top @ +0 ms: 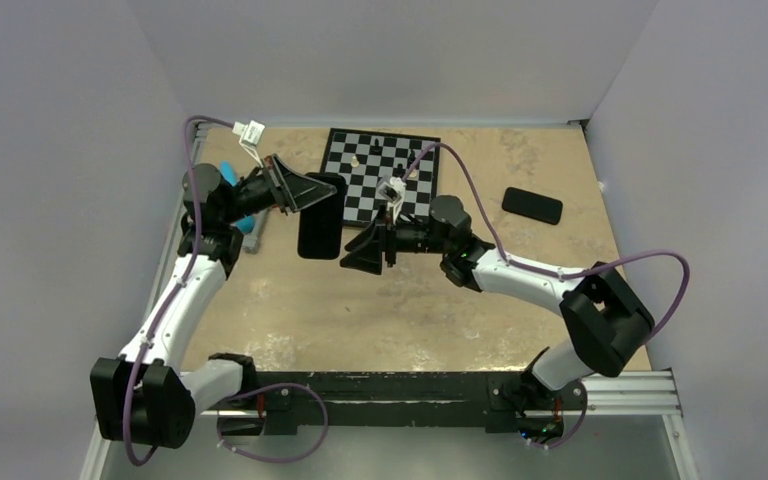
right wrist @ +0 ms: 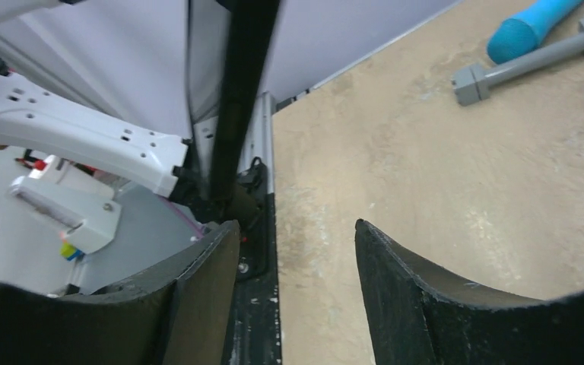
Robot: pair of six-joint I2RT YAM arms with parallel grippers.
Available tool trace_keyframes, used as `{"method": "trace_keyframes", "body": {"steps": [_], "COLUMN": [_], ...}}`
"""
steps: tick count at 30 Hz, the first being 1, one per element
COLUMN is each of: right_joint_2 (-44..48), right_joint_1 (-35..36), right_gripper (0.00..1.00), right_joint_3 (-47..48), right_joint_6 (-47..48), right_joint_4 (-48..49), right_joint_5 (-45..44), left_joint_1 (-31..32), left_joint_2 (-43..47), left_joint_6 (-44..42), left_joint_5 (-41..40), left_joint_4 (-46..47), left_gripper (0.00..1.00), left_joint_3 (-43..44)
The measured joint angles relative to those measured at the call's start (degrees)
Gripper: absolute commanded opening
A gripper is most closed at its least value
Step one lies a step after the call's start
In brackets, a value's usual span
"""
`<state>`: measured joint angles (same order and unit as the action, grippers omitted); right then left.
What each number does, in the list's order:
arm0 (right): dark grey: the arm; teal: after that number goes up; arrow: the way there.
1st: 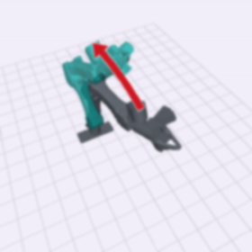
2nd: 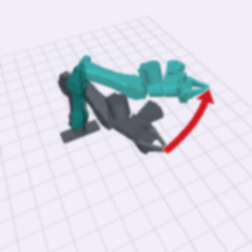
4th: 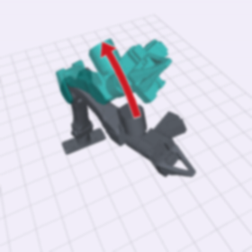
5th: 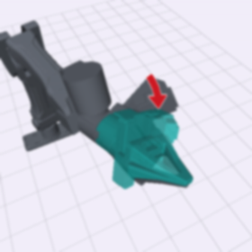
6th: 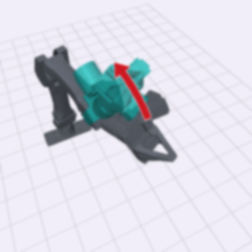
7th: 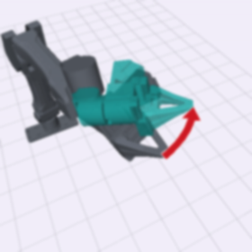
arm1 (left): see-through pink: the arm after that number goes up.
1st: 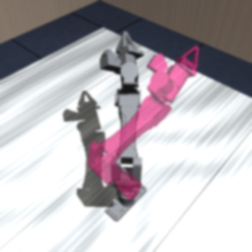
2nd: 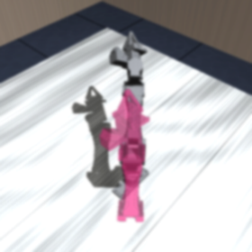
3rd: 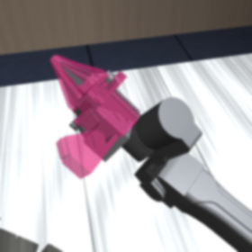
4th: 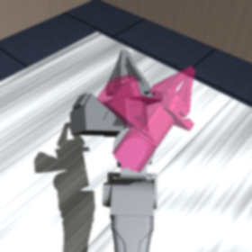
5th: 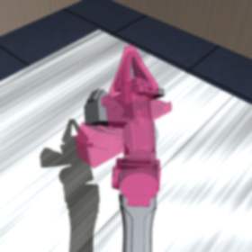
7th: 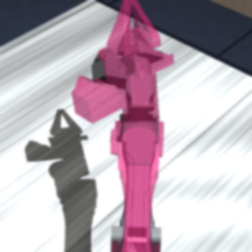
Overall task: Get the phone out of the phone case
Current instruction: Remove the phone case from the phone.
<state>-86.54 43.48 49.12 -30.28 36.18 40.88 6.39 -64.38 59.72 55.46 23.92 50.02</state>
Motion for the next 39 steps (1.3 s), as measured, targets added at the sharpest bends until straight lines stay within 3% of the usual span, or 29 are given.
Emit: {"method": "trace_keyframes", "body": {"steps": [5, 11, 16, 21, 27, 30, 39], "right_joint_2": [-0.4, -4.9, -7.0, -7.1, -9.0, -10.0, -10.7], "right_joint_1": [0.0, 0.0, 0.0, 0.3, 0.9, 1.1, 1.2], "right_gripper": [0.63, 0.61, 0.55, 0.43, 0.40, 0.30, 0.11], "right_joint_3": [-0.4, -0.4, -0.4, -0.3, 0.9, 1.6, 2.1], "right_joint_6": [-6.5, -14.9, -17.2, -18.0, -18.1, -18.1, -17.5], "right_joint_4": [9.0, 21.7, 23.6, 25.4, 26.1, 26.3, 27.1], "right_joint_5": [4.6, 7.3, 7.7, 8.2, 8.3, 8.4, 9.8], "left_joint_1": [0.0, -0.1, -0.4, -1.0, -1.2, -1.3, -1.6], "left_joint_2": [2.5, 4.3, 3.0, 1.5, 1.5, 1.5, 1.3], "left_joint_6": [-6.4, -7.1, -4.0, -0.8, 0.0, 0.3, 0.8], "left_joint_5": [-0.5, -0.4, 0.0, 0.3, 0.6, 0.8, 1.4], "left_joint_4": [-5.0, -3.3, 1.6, 5.2, 6.7, 6.9, 6.7], "left_gripper": [0.00, 0.00, 0.00, 0.00, 0.00, 0.00, 0.00], "left_joint_3": [-0.1, -1.7, -3.9, -4.9, -4.9, -4.9, -4.9]}}
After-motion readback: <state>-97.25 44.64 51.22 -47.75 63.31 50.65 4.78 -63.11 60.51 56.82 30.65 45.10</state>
